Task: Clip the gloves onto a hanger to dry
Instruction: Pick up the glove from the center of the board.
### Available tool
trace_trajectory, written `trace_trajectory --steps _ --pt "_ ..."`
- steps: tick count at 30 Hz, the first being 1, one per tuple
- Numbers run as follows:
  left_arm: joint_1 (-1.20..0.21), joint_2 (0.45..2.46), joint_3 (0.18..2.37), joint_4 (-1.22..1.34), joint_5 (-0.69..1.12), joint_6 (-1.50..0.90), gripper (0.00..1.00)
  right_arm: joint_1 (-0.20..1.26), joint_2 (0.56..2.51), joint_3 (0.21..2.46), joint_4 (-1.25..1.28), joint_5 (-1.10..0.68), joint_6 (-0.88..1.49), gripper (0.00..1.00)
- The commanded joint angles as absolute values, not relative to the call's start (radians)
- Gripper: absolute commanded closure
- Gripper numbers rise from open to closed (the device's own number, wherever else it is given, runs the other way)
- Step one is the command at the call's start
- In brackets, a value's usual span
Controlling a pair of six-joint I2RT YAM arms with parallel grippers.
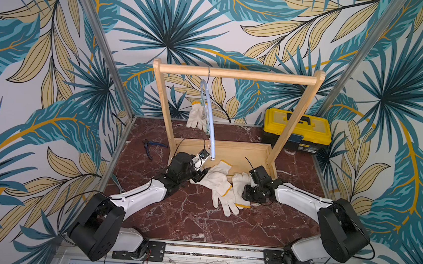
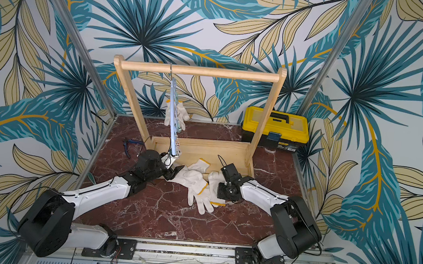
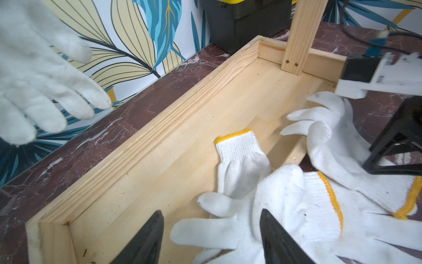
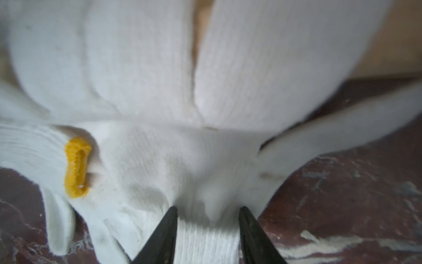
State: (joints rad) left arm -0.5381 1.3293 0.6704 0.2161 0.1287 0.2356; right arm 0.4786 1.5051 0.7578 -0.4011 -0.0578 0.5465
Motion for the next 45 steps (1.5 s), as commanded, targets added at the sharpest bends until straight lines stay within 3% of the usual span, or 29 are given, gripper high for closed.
trace_trajectory --steps 1,9,13,33,45 --pt "-0.557 1.283 0.614 0.238 0.15 0.271 0.33 0.485 1.53 0.774 -0.427 0.002 0.56 0.58" --pt "-0.656 1.224 0.565 0.238 0.17 0.359 0.36 0.487 1.548 0.827 -0.511 0.009 0.514 0.89" --pt "-0.715 1.222 0.569 0.238 0.175 0.403 0.37 0.487 1.529 0.882 -0.588 -0.025 0.481 0.97" --pt "-0.957 1.224 0.603 0.238 0.139 0.558 0.46 0.487 1.43 1.186 -0.971 -0.371 0.395 0.99" --pt "-0.983 1.273 0.628 0.238 0.082 0.613 0.52 0.488 1.421 1.273 -1.063 -0.601 0.325 0.99"
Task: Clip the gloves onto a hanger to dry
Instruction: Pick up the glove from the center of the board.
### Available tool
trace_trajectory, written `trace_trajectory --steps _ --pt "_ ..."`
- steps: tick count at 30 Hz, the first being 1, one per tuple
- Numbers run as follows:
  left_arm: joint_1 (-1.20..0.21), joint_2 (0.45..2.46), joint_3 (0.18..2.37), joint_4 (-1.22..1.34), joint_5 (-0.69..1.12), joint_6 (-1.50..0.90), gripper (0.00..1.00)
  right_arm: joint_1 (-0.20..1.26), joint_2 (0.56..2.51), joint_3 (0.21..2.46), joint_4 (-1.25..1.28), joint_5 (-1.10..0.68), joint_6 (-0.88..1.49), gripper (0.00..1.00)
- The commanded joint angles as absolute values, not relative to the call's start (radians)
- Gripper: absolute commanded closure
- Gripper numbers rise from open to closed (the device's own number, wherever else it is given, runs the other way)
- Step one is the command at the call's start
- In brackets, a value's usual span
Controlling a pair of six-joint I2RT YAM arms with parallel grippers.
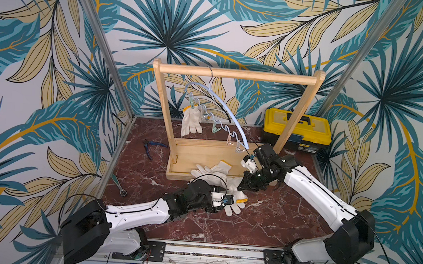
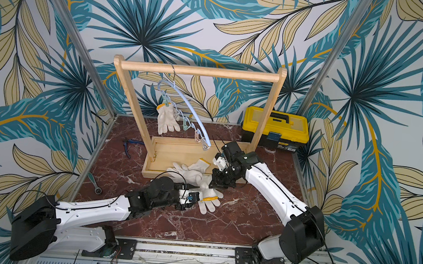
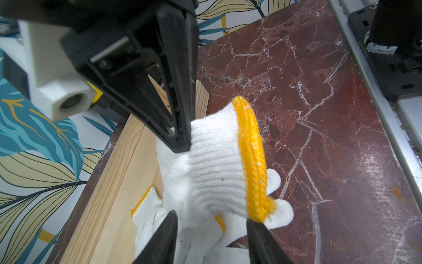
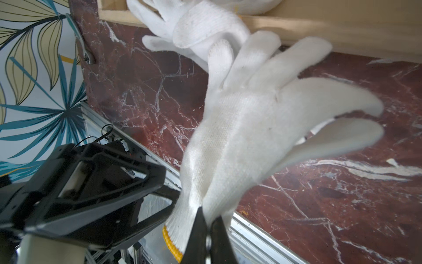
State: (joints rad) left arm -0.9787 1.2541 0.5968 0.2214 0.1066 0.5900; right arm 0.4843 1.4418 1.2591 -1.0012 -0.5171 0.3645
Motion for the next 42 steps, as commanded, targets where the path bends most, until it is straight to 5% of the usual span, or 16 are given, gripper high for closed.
trace_trajectory --steps 1,6,17,26,29,34,42 --pt "-0.984 1.281 0.634 0.238 0.073 0.616 0.53 0.488 1.416 1.272 -1.063 -0.614 0.324 0.99" --pt "-0.988 1.305 0.637 0.311 0.025 0.598 0.55 0.487 1.41 1.255 -1.072 -0.665 0.307 0.98" --pt "-0.988 1.268 0.647 0.336 0.06 0.531 0.82 0.488 1.41 1.198 -0.953 -0.673 0.352 0.93" --pt "-0.988 1.202 0.638 0.334 0.038 0.374 0.9 0.473 1.385 1.216 -0.869 -0.539 0.335 0.63" --pt "-0.986 1.168 0.635 0.327 0.038 0.298 1.0 0.449 1.362 1.217 -0.819 -0.468 0.314 0.56" --pt "-0.982 1.101 0.635 0.244 0.029 0.187 1.0 0.434 1.258 1.159 -0.72 -0.424 0.208 0.46" --pt "-0.894 1.024 0.732 -0.007 0.077 -0.037 1.0 0.44 1.066 1.008 -0.604 -0.458 0.054 0.46"
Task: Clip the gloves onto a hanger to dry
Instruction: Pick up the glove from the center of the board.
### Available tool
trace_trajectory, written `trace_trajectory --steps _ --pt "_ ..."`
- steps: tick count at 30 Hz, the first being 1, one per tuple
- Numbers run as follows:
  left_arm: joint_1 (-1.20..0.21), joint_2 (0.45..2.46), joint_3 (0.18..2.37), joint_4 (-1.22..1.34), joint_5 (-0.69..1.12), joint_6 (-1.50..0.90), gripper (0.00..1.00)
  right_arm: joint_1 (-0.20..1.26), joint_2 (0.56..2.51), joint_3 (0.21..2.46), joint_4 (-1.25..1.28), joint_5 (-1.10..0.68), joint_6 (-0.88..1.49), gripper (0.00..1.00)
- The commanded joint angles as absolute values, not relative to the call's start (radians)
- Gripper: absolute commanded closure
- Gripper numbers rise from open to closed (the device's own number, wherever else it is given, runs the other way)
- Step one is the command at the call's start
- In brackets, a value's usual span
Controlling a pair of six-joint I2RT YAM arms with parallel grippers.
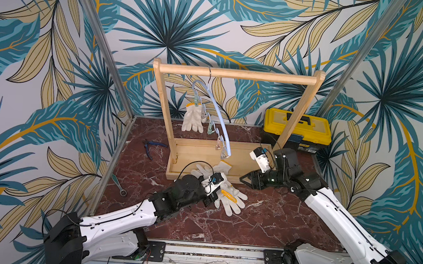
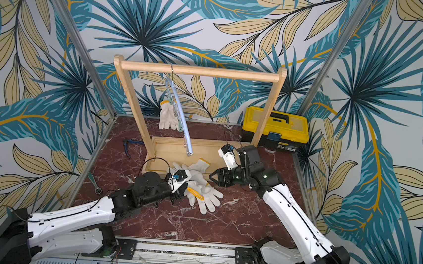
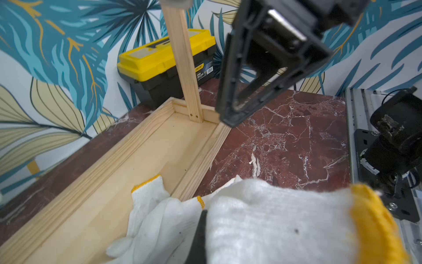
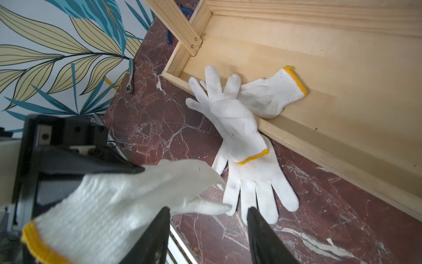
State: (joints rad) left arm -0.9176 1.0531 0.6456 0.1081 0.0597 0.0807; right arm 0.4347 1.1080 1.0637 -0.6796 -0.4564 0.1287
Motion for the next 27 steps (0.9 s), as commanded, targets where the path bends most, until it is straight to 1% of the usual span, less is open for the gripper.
trace_trajectory --steps 1,4,7,13,20,24,27 --pt "-0.883 1.023 0.754 -0.045 0.074 -0.057 1.0 0.447 1.04 0.988 -0.572 -0.467 0.049 0.47" --pt "-0.857 1.028 0.809 -0.133 0.078 -0.099 1.0 0.48 0.985 0.947 -0.499 -0.466 0.036 0.47" --pt "-0.83 1.035 0.849 -0.177 0.106 -0.149 1.0 0.514 0.986 0.953 -0.489 -0.453 0.008 0.48" --pt "-0.753 1.035 0.874 -0.179 0.277 -0.275 1.0 0.584 1.014 0.974 -0.46 -0.448 -0.048 0.51" --pt "-0.714 1.026 0.869 -0.18 0.352 -0.341 1.0 0.632 1.009 0.993 -0.373 -0.48 -0.056 0.51" --pt "-0.694 1.044 0.887 -0.18 0.397 -0.383 1.0 0.645 1.023 1.011 -0.335 -0.551 -0.036 0.51" --pt "-0.68 1.057 0.907 -0.186 0.415 -0.416 1.0 0.653 1.025 1.012 -0.332 -0.558 -0.035 0.51"
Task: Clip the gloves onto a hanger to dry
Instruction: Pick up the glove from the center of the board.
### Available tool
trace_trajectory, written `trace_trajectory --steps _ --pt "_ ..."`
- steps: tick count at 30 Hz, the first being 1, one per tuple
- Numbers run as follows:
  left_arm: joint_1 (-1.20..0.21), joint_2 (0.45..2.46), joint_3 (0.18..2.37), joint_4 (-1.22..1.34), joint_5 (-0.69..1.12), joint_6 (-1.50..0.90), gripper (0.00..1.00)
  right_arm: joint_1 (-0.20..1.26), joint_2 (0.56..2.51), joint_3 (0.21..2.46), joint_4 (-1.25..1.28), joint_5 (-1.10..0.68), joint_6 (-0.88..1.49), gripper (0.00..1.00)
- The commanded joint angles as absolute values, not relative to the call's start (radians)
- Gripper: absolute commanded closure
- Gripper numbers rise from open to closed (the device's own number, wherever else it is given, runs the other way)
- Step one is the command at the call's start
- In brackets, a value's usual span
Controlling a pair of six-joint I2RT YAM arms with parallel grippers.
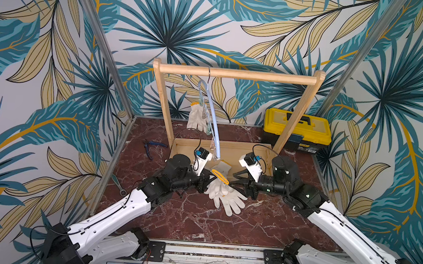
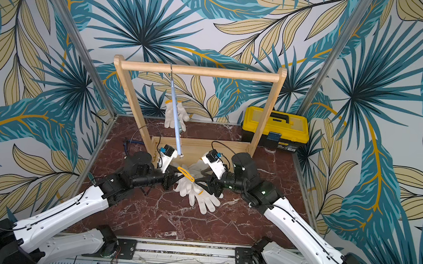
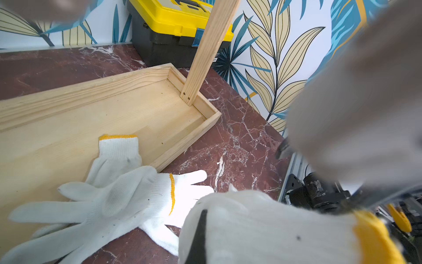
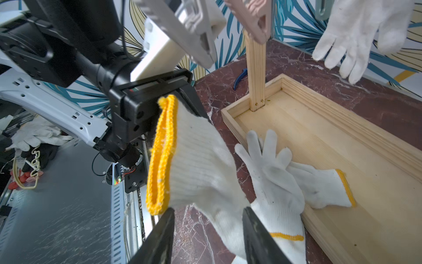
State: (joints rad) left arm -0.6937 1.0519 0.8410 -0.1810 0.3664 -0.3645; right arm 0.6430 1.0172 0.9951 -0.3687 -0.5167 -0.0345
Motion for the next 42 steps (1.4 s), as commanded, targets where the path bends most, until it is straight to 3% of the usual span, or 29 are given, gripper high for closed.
trace_trajectory --steps 1,14,27,35,42 --pt "-0.677 1.061 0.912 -0.188 0.414 -0.422 1.0 0.655 1.025 1.012 -0.335 -0.558 -0.035 0.51" --pt "-0.648 1.069 0.928 -0.19 0.429 -0.498 1.0 0.76 1.038 0.977 -0.228 -0.363 -0.041 0.44" --pt "-0.635 1.072 0.936 -0.19 0.482 -0.517 1.0 0.779 1.044 0.959 -0.081 -0.311 -0.037 0.57" --pt "-0.63 1.075 0.943 -0.19 0.514 -0.532 1.0 0.78 1.046 0.937 -0.029 -0.312 -0.015 0.71" --pt "-0.621 1.075 0.94 -0.19 0.526 -0.537 1.0 0.781 1.023 0.914 -0.003 -0.293 -0.002 0.74"
